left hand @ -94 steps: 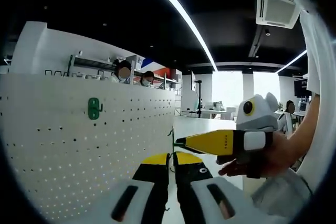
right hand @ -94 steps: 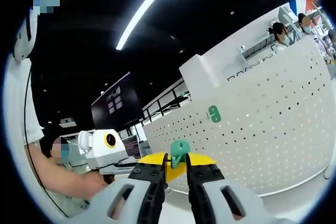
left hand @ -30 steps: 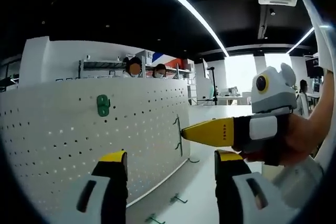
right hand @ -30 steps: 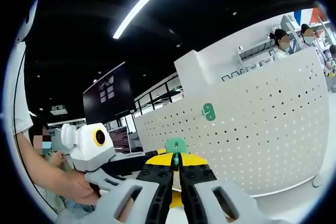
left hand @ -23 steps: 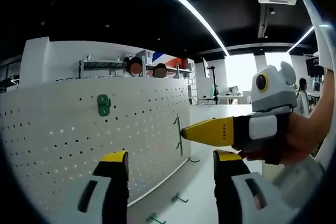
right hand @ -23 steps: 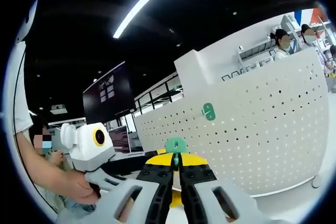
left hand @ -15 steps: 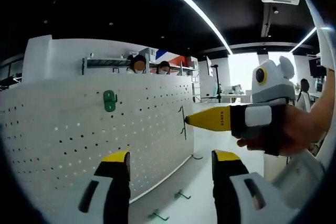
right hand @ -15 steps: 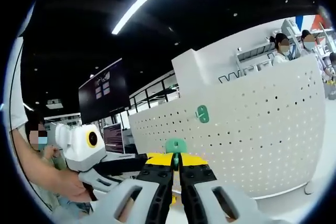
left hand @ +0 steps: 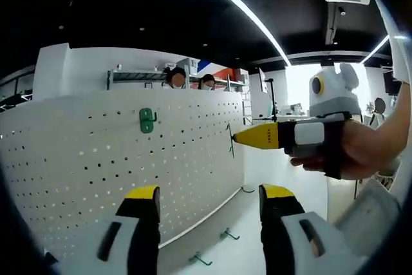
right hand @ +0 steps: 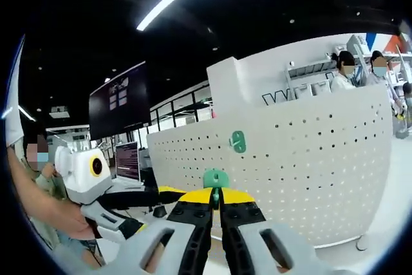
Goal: Insert the hook assembly into the mounting plate slot until the hook locks in place.
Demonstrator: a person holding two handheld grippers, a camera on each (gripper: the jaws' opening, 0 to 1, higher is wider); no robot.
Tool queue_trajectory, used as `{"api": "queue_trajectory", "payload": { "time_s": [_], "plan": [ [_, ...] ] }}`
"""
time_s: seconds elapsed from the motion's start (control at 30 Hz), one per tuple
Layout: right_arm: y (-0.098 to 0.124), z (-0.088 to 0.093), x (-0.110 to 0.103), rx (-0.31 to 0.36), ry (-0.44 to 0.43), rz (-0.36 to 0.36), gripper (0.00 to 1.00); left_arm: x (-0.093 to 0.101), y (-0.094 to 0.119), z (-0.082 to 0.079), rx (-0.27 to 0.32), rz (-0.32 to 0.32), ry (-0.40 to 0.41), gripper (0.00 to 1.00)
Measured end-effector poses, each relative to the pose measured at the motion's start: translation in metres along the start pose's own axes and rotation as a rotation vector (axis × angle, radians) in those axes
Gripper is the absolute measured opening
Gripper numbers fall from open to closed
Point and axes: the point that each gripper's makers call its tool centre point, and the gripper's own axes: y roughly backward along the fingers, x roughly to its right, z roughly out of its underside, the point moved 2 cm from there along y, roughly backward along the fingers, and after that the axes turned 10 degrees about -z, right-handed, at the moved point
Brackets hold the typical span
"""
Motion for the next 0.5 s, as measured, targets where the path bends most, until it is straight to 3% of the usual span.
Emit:
{"api": "queue_trajectory", "payload": {
  "time_s": [0.5],
  "plan": [
    [-0.010,-0.012,0.018,-0.020,0.069,0.050,0.01,-0.013,0.019,0.009,-0.010,-0.047,0.024,0.65]
  ]
}}
